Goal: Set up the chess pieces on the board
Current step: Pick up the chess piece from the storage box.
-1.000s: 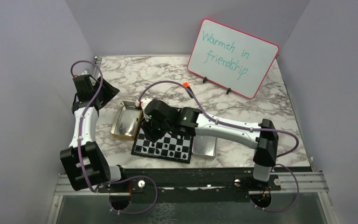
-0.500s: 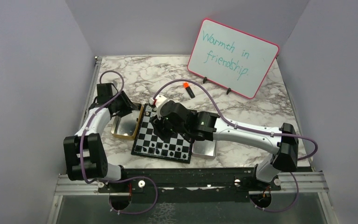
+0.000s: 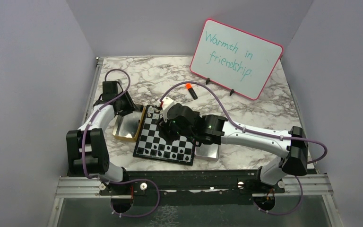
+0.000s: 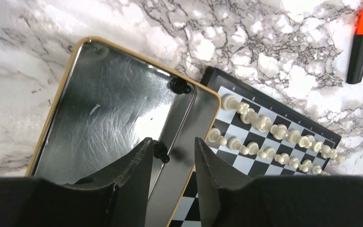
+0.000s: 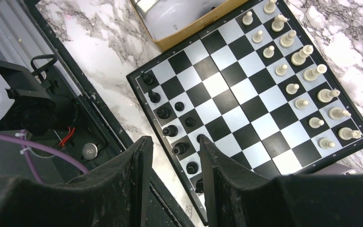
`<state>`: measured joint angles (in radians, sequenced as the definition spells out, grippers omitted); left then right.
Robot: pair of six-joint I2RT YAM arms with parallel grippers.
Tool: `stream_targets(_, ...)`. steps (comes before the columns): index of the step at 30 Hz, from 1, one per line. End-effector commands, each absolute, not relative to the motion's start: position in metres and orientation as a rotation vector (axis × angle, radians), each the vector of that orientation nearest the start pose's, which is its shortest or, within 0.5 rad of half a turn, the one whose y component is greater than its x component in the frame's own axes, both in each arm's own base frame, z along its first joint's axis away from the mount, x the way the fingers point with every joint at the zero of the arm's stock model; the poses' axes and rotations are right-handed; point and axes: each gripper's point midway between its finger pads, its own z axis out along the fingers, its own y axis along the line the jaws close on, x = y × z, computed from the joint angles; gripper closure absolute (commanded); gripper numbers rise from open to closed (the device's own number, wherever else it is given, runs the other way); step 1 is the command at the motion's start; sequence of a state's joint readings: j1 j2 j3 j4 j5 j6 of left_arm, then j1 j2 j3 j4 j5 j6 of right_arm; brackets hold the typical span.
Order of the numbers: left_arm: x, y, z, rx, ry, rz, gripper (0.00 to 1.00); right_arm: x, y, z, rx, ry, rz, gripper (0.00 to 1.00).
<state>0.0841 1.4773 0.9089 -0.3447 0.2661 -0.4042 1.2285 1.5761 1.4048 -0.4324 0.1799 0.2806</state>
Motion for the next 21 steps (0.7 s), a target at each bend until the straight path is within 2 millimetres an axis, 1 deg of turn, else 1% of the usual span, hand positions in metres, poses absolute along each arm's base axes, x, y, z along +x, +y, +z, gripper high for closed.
stream_targets(1, 0.381, -0.028, 0.097, -0.417, 2.382, -0.386, 0.62, 0.176, 0.423, 0.239, -0.87, 1.992, 0.691, 0.54)
stream_targets(6, 0.39, -0.029, 0.087, -0.42, 2.396, -0.383, 0.62, 0.173, 0.424, 0.237, -0.877, 1.988, 0.712, 0.54)
stream_targets(10, 0.397, -0.033, 0.083, -0.409, 2.391, -0.386, 0.62, 0.173, 0.421, 0.235, -0.874, 1.992, 0.706, 0.54)
stream_targets(14, 0.4, -0.032, 0.077, -0.422, 2.399, -0.377, 0.63, 0.173, 0.417, 0.234, -0.869, 1.986, 0.701, 0.54)
stream_targets(21, 0.403, -0.041, 0.072, -0.397, 2.399, -0.405, 0.64, 0.174, 0.412, 0.234, -0.864, 1.973, 0.685, 0.54)
